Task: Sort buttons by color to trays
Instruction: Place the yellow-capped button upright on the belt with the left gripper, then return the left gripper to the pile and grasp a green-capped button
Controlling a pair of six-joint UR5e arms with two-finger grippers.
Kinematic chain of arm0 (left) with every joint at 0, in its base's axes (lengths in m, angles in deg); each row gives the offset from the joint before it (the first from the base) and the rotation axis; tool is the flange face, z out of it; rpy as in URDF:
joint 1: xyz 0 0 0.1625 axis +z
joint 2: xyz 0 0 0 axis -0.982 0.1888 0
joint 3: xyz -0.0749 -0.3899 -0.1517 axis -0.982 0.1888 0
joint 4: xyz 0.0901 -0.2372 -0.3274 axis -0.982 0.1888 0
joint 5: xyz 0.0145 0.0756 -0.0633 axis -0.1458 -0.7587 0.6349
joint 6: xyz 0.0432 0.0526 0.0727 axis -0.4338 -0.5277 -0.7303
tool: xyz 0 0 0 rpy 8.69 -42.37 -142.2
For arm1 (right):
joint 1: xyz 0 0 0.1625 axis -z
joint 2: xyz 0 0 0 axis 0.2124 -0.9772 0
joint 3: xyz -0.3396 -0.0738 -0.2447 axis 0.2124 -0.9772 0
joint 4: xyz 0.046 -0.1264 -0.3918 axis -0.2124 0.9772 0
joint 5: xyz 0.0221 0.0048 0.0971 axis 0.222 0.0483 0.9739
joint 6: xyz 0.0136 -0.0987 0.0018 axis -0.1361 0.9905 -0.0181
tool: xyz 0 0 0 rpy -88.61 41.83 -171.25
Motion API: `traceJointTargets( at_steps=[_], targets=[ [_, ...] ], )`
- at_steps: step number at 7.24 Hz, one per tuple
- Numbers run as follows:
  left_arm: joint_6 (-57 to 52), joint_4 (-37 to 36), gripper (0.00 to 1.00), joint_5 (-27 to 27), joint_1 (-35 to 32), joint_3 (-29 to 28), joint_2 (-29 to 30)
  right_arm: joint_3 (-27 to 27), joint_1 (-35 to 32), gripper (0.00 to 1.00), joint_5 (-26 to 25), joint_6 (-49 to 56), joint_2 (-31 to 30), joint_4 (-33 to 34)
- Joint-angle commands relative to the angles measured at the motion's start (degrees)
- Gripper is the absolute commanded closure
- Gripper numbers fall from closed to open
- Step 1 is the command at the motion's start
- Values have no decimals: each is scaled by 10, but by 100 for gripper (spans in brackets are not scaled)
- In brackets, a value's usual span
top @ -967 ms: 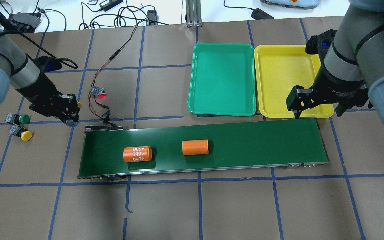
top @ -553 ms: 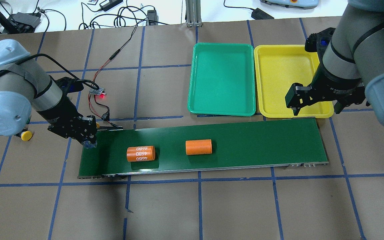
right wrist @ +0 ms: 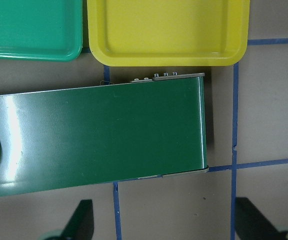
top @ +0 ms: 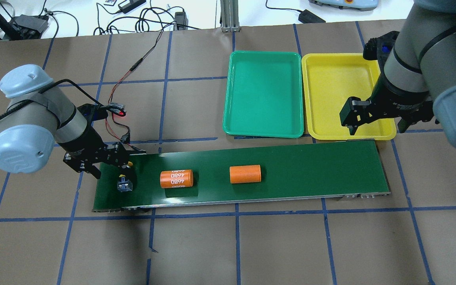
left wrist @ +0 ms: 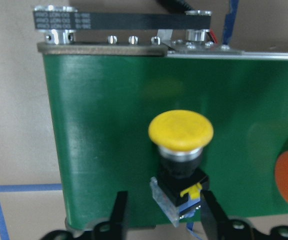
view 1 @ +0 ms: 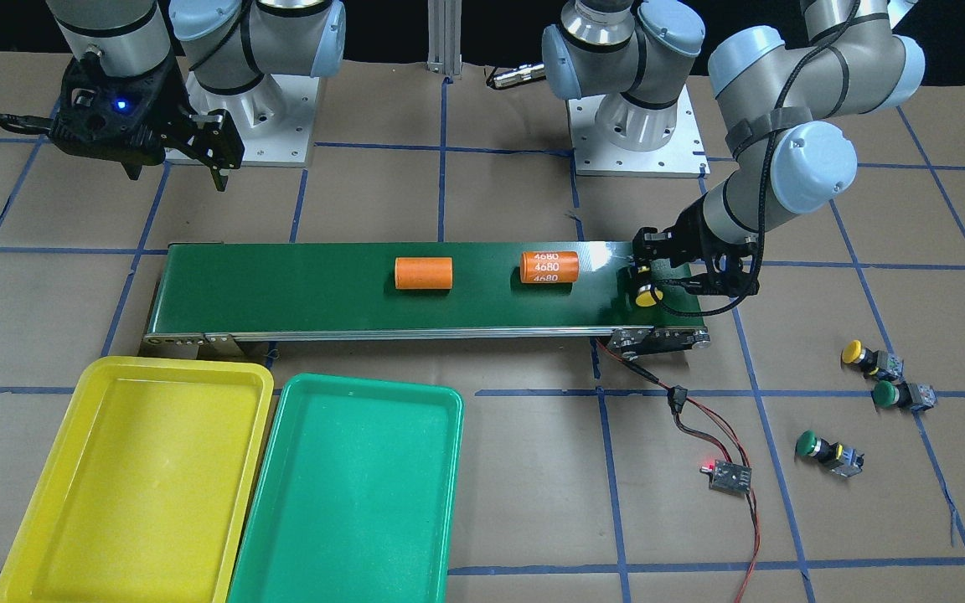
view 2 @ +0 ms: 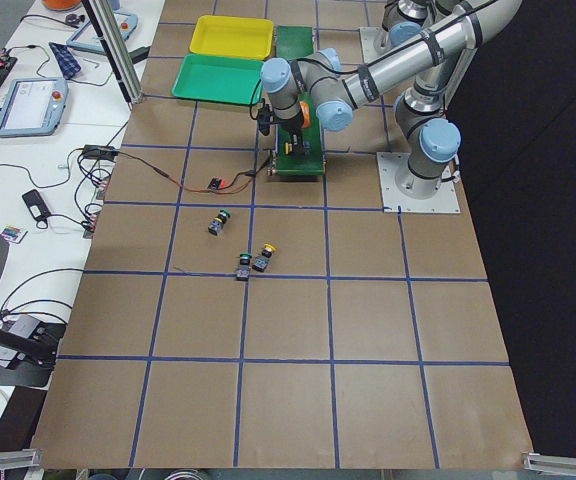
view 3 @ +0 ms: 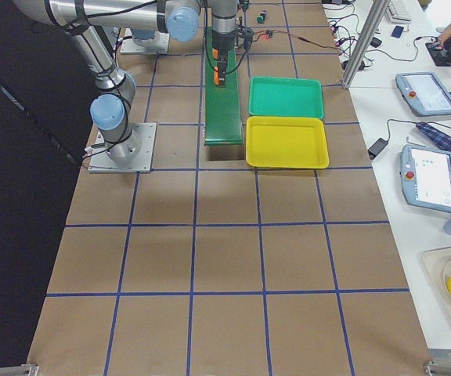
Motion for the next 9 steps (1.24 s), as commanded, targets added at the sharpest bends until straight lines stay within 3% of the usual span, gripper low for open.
traceJointTargets(
  at_steps=[1,4,5,6,9],
  targets=[
    [10,27,0,-7,8,-140,63,2,1,0,2,-4,1,1],
    [16,-7,0,-30,53,-363,259,2,1,0,4,-5,8,6],
    [7,-10,0,-30,78,-406,309,2,1,0,4,-4,8,6],
    [-11,-32,0,-31,99,-424,351,2,1,0,4,-5,8,7],
    [-10,-54,0,-31,130,-410,372,3,1,0,-6,-3,9,0]
  ],
)
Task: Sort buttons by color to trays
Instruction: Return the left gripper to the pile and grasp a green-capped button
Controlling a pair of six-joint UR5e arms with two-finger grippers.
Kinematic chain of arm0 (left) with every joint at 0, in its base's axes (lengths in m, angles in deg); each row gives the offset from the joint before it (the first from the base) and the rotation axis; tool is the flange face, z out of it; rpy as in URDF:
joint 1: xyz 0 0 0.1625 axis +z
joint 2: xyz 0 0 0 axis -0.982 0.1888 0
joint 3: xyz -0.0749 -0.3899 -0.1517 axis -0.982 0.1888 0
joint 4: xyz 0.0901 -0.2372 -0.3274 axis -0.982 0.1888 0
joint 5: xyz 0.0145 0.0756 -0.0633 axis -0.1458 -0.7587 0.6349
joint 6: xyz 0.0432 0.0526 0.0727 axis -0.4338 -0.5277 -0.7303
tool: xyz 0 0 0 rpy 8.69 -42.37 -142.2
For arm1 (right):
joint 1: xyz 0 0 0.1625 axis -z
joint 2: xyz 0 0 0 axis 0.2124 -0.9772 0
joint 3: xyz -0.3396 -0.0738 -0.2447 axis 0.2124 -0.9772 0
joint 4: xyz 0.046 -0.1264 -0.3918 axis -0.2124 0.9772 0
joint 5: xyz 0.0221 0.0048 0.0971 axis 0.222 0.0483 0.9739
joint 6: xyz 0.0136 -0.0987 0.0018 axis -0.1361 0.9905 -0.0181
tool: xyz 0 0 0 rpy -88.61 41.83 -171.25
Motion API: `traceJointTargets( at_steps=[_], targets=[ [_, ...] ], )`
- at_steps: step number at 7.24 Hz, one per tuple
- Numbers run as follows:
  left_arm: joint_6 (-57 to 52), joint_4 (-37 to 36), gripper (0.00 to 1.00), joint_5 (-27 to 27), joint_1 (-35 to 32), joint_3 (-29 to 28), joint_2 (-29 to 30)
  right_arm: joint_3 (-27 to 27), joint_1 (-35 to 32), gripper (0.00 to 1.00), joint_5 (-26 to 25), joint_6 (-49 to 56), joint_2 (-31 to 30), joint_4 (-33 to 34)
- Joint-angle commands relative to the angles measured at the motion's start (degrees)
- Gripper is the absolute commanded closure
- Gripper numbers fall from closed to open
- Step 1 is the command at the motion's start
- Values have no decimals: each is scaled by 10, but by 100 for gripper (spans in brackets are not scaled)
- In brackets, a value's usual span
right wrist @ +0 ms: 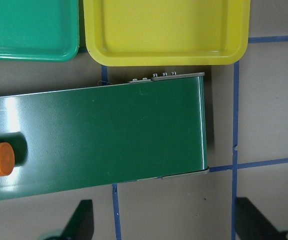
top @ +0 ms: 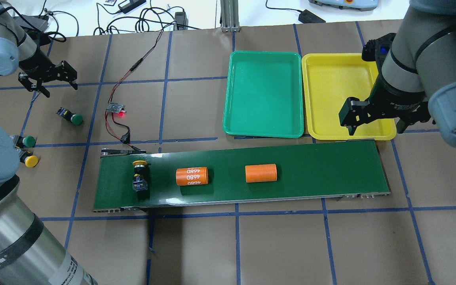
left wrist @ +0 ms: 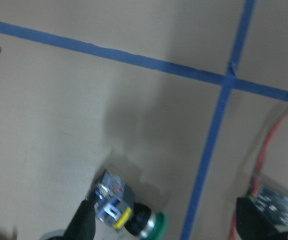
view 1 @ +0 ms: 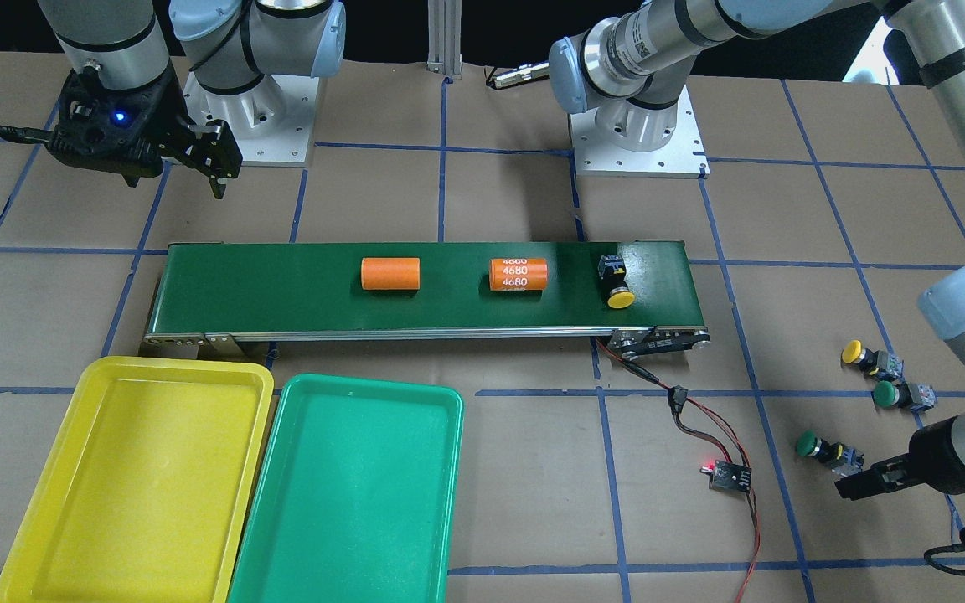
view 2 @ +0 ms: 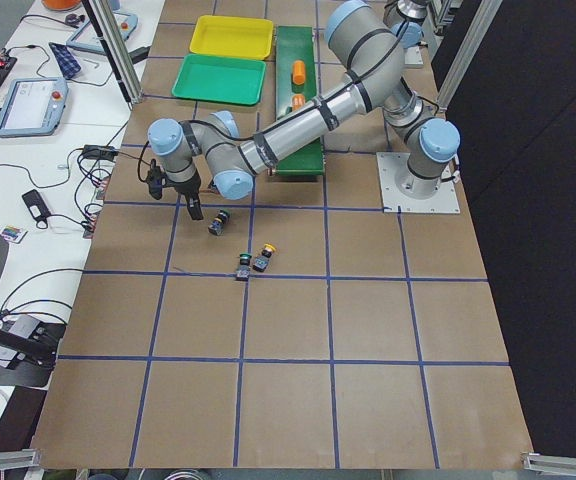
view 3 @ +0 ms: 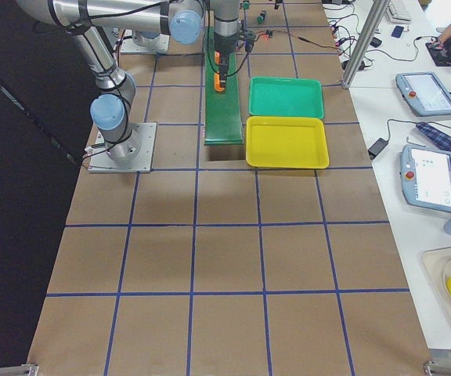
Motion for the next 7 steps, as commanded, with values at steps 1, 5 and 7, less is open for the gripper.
traceJointTargets(
  at_steps=[1,5,7],
  targets=[
    [5,-10,0,7,23,10,18,7,0,0,-2,0,-1,0],
    [37,-90,0,7,17,87,6,17,0,0,-3,-1,-10,-1],
    [28,-103,0,6,22,113,4,18,0,0,-3,-1,-11,-2]
  ],
)
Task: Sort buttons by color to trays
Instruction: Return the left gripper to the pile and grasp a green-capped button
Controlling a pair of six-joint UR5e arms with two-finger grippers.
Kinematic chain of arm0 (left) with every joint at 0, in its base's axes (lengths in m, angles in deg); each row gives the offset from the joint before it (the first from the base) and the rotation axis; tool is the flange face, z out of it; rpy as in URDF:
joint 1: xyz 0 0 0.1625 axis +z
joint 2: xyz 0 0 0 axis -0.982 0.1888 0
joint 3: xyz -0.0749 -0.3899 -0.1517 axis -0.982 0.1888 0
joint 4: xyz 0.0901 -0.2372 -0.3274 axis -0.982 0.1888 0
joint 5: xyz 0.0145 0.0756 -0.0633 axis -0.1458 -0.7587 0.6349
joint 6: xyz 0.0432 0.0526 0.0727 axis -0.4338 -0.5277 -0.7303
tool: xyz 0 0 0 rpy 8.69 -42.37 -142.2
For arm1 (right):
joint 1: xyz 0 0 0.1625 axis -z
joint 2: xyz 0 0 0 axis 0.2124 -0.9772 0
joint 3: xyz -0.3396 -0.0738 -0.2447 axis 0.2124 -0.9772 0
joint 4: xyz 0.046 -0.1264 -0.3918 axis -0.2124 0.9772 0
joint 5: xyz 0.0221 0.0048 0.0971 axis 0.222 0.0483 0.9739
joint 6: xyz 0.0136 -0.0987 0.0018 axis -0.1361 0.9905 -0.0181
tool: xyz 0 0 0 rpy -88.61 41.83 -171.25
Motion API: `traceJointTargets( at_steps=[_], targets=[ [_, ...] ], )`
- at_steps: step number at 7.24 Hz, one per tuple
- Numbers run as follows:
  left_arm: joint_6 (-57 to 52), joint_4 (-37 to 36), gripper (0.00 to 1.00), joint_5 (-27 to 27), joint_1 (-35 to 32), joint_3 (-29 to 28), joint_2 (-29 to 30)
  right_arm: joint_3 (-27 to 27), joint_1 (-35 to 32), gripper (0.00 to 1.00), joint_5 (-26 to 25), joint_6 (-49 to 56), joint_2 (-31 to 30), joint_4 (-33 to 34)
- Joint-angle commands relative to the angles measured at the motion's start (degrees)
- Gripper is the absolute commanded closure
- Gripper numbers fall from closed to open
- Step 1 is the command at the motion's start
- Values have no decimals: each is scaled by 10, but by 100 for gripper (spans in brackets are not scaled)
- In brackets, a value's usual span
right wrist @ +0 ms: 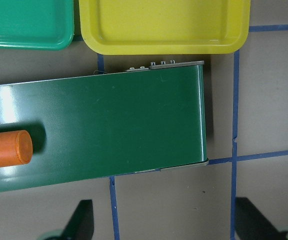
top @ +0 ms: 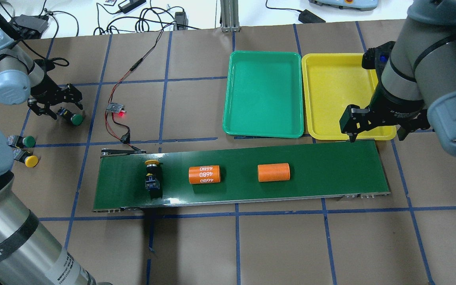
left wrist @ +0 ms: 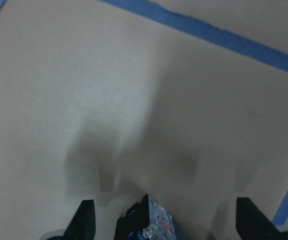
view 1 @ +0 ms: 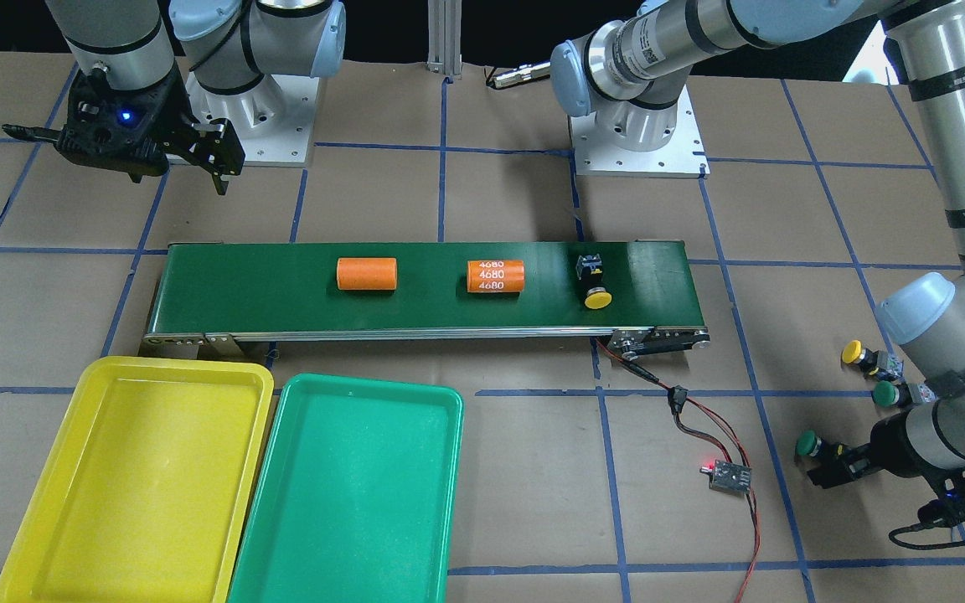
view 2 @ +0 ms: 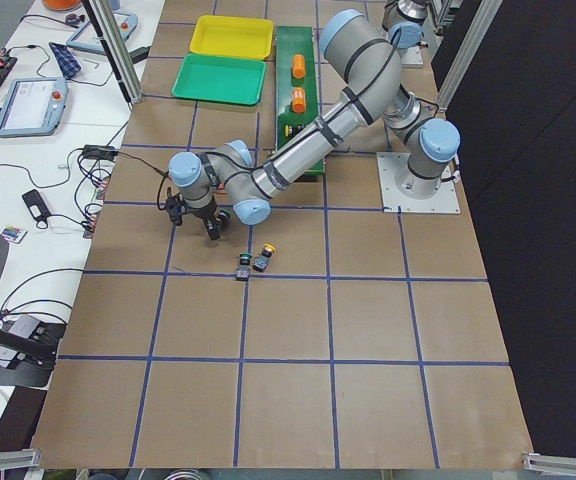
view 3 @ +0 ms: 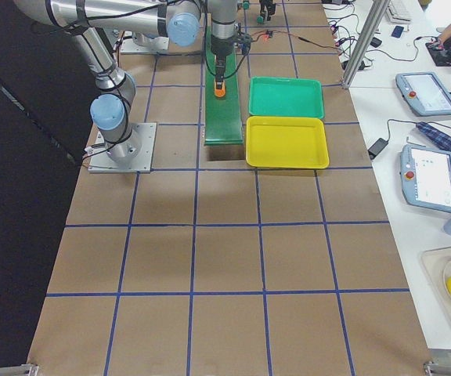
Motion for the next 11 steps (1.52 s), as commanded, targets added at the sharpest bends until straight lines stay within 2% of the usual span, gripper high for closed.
traceJointTargets(
  at_steps=[1,2,3,5,6,7,8,11],
  targets=[
    [-6,-9,4,-2,6,14,-2,6,0,0,5,1,-1,-1],
    [-7,-8,56,1,3,13,-5,10,-1,0,12,3,-6,1],
    [-8,-8,90,3,3,14,-9,10,-1,0,13,3,-7,0],
    [-12,5,97,1,3,21,-31,9,-2,0,95,-7,-4,-2],
    [-16,34,100,2,-4,46,-79,9,-2,0,116,-5,0,3],
    [-49,47,99,36,-18,98,-123,9,-2,0,115,-4,-4,9],
    [-59,46,99,45,-43,142,-168,10,-2,0,108,0,1,28],
    [-77,70,98,36,-139,219,-297,10,-1,0,113,-2,11,25]
  ],
)
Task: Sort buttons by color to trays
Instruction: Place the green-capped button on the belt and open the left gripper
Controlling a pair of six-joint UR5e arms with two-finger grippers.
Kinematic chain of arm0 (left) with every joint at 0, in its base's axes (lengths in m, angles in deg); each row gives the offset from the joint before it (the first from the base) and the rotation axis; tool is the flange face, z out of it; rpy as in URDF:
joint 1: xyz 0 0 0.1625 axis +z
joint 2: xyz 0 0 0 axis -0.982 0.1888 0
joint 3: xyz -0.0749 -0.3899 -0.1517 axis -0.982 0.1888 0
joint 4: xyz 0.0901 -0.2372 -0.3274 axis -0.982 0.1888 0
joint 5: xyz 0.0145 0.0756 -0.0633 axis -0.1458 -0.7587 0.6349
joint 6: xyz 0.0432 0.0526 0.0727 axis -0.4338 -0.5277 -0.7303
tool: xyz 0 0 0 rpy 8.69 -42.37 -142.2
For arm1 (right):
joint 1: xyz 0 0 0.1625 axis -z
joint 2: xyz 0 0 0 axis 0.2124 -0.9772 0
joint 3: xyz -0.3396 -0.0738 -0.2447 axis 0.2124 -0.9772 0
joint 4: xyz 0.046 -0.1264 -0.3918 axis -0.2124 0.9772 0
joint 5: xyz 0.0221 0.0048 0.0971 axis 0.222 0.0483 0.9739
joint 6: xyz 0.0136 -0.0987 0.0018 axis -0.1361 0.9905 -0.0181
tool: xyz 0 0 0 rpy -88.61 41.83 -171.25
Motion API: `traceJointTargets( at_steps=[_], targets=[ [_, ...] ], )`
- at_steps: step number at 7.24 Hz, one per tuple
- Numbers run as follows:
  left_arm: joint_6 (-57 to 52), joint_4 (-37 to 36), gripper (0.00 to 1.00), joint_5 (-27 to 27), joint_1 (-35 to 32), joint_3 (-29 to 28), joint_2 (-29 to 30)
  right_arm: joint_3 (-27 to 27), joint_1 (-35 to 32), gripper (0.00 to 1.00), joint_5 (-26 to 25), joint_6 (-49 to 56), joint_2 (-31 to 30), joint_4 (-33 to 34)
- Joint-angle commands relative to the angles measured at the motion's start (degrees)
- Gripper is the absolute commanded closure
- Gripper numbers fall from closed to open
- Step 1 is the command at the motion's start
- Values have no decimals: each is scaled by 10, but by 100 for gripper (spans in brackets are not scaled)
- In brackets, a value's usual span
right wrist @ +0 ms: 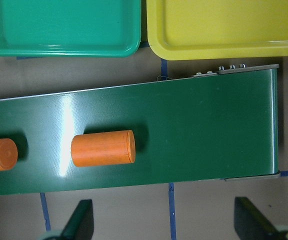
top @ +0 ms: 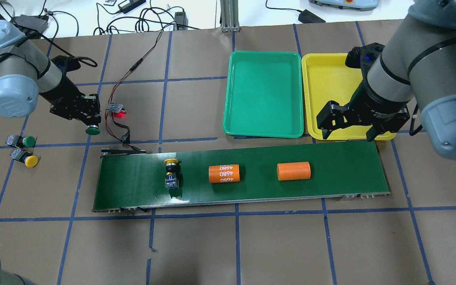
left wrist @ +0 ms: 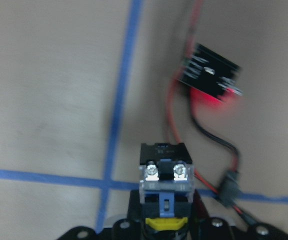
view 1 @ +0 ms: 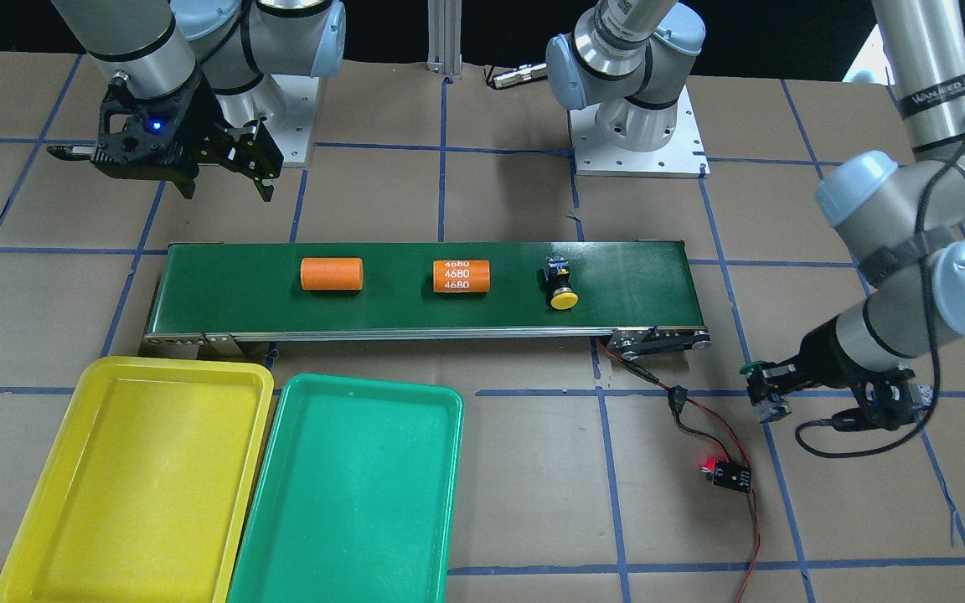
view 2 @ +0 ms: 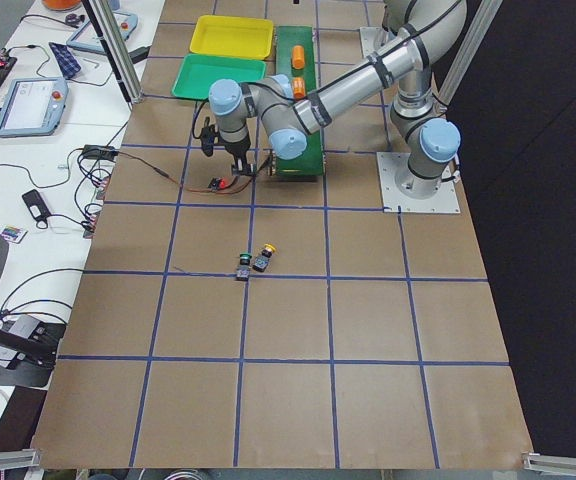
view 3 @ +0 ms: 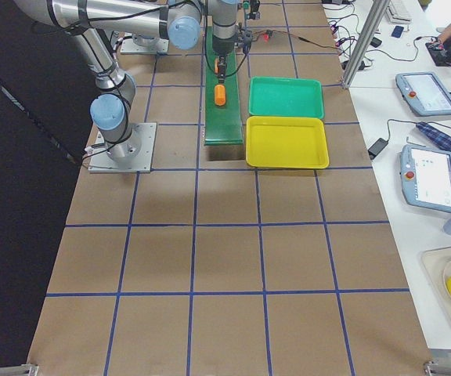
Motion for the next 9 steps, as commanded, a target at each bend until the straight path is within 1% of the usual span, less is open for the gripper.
traceJointTargets(
  at_steps=[1,2,3,4,5,6,7,8,9],
  targets=[
    [-13,12,98,-2,-47,87,-90,1,0,0,3,3,3,-3],
    [-43,-4,97,-3,-47,158,-117,0,0,0,4,3,3,0],
    [-47,-50,95,-4,-47,192,-127,1,0,0,3,3,3,0],
    [-44,-53,94,-4,-47,211,-134,0,0,0,3,3,3,3],
    [-41,-53,93,-5,-48,212,-138,0,0,0,-1,5,2,1],
    [-39,-57,60,-6,-47,205,-133,-1,0,0,-8,5,2,-1],
    [-39,-49,1,-5,-47,204,-140,-1,0,0,-7,5,2,-7],
    [-39,-51,0,-6,-46,198,-140,-1,0,0,-8,5,2,-4],
    [-40,-40,0,-15,-36,155,-138,-1,1,0,-8,4,2,-3]
  ],
)
